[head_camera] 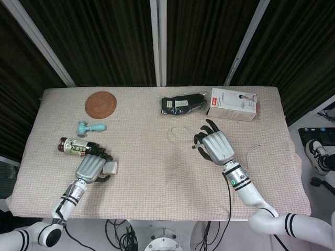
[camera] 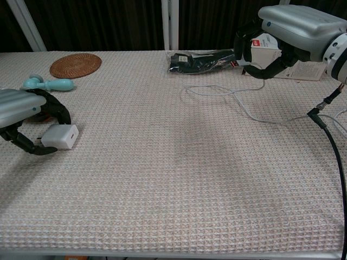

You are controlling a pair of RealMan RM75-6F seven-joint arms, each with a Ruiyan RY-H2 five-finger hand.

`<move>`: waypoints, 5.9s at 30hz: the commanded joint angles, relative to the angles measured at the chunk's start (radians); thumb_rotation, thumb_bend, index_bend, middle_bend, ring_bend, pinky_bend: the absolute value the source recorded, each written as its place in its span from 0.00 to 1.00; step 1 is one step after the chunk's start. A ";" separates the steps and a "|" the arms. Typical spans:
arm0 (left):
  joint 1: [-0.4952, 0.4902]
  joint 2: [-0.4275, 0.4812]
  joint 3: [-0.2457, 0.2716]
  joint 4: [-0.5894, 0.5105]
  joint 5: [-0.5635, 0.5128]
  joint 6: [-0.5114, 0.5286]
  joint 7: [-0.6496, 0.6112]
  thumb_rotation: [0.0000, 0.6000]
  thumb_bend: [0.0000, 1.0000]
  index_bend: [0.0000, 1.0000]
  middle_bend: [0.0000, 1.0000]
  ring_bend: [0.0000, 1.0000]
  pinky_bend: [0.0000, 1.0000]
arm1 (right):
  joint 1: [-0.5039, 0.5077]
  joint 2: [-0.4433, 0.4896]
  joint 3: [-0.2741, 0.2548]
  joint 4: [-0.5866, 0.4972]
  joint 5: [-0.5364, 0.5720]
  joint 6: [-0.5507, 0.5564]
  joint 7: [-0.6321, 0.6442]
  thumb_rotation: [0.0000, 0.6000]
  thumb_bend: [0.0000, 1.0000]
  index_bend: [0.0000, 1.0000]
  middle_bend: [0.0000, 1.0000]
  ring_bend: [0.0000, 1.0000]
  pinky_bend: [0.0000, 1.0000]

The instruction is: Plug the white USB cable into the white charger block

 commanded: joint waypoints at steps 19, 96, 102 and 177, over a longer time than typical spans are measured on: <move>-0.002 -0.013 0.018 0.032 0.018 0.024 0.058 0.88 0.25 0.33 0.36 0.14 0.06 | -0.015 0.000 -0.001 0.009 -0.001 0.003 0.019 1.00 0.33 0.57 0.52 0.25 0.11; -0.374 0.076 -0.212 -0.419 -0.573 0.147 0.522 0.87 0.31 0.46 0.48 0.26 0.13 | 0.434 -0.165 0.176 0.022 0.622 -0.197 -0.262 1.00 0.33 0.62 0.54 0.27 0.11; -0.397 0.056 -0.207 -0.416 -0.598 0.184 0.542 0.87 0.30 0.46 0.48 0.26 0.13 | 0.449 -0.175 0.178 0.035 0.640 -0.193 -0.254 1.00 0.33 0.62 0.54 0.27 0.11; -0.529 -0.004 -0.209 -0.378 -0.776 0.279 0.580 0.94 0.30 0.46 0.48 0.28 0.13 | 0.513 -0.293 0.209 0.166 0.746 -0.164 -0.182 1.00 0.33 0.62 0.54 0.28 0.08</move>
